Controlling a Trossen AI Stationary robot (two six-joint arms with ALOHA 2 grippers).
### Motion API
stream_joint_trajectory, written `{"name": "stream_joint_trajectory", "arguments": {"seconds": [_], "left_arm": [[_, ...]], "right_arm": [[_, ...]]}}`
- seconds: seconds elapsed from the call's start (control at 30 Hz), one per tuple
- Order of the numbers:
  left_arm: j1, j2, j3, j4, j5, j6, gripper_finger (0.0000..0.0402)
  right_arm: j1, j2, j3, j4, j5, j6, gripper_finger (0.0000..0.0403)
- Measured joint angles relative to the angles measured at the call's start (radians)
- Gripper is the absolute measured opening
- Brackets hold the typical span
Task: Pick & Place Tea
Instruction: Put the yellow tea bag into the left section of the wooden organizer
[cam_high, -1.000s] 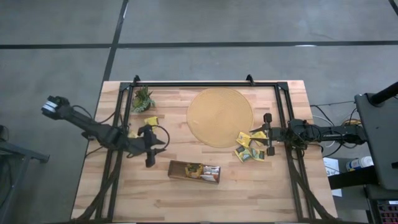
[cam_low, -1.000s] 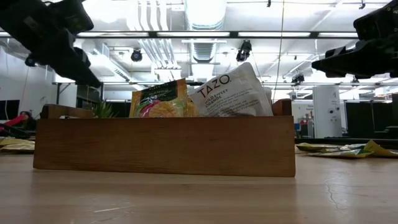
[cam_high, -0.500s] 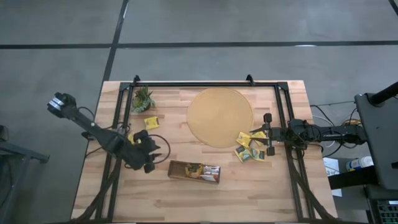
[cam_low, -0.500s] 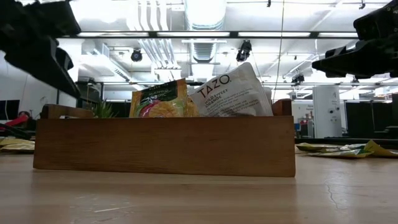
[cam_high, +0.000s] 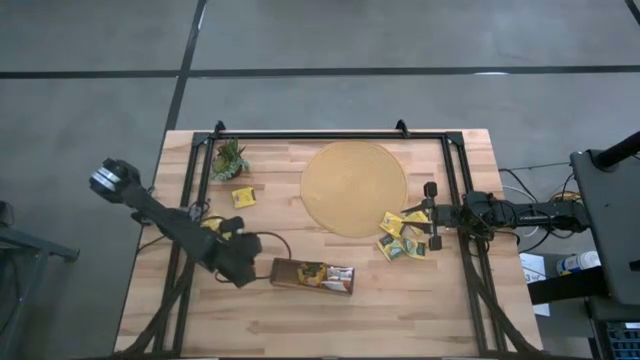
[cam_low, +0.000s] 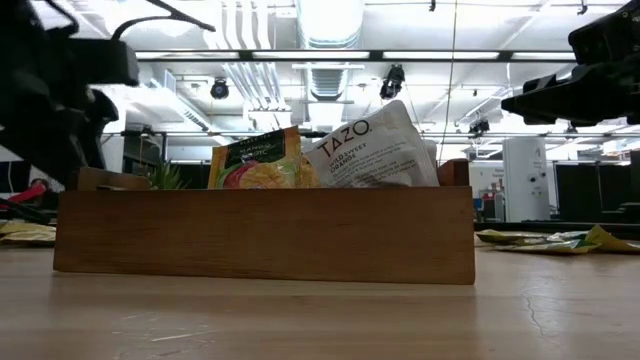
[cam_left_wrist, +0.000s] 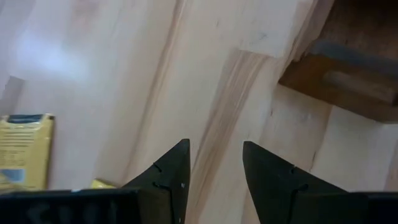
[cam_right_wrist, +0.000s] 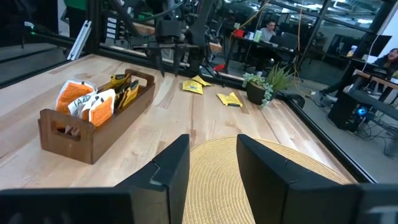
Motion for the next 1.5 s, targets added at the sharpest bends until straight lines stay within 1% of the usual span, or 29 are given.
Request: {"name": "stream_joint_trajectory", "arguments": {"seconds": [0.1,0.2,0.27,0.33,0.4,0.53,0.63,0.77,1.0,1.13,1.3,1.4,1.5], "left_arm": [[-0.001,0.060,0.073,-0.077,0.000,0.009,0.0141],[-0.001,0.117,0.130,-0.191,0.007,0.020,0.0141],[-0.001,0.150,0.152,-0.265,0.029,-0.007,0.0141],[-0.001,0.180,0.159,-0.303,0.065,-0.038,0.0141],[-0.002,0.199,0.158,-0.323,0.081,-0.043,0.0141],[-0.002,0.225,0.150,-0.327,0.107,-0.033,0.0141],[-0.002,0.232,0.143,-0.336,0.107,-0.030,0.0141],[-0.002,0.239,0.143,-0.373,0.083,-0.021,0.0141],[0.005,0.241,0.126,-0.377,0.067,-0.001,0.0141],[0.017,0.238,0.086,-0.360,0.068,-0.006,0.0141],[0.030,0.206,0.014,-0.275,0.063,-0.001,0.0141],[0.034,0.187,-0.023,-0.247,0.037,-0.002,0.0141],[0.036,0.180,-0.065,-0.224,0.039,0.003,0.0141]], "right_arm": [[0.000,0.000,0.000,0.000,0.000,0.000,0.0125],[0.000,0.000,0.000,0.000,0.000,0.000,0.0121],[0.000,0.000,0.000,0.000,0.000,0.000,0.0118],[0.000,0.000,0.000,0.000,0.000,0.000,0.0116],[0.000,0.000,0.000,0.000,0.000,0.000,0.0114],[0.000,0.000,0.000,0.000,0.000,0.000,0.0115],[0.000,0.000,0.000,0.000,0.000,0.000,0.0119],[0.000,0.000,0.000,0.000,0.000,0.000,0.0124],[0.000,0.000,0.000,0.000,0.000,0.000,0.0130],[0.000,0.001,0.000,0.000,0.000,0.000,0.0125],[0.000,0.001,0.000,0.000,0.000,0.000,0.0118],[0.000,0.001,0.000,0.000,0.000,0.000,0.0115],[0.000,0.001,0.000,0.000,0.000,0.000,0.0112]]}}
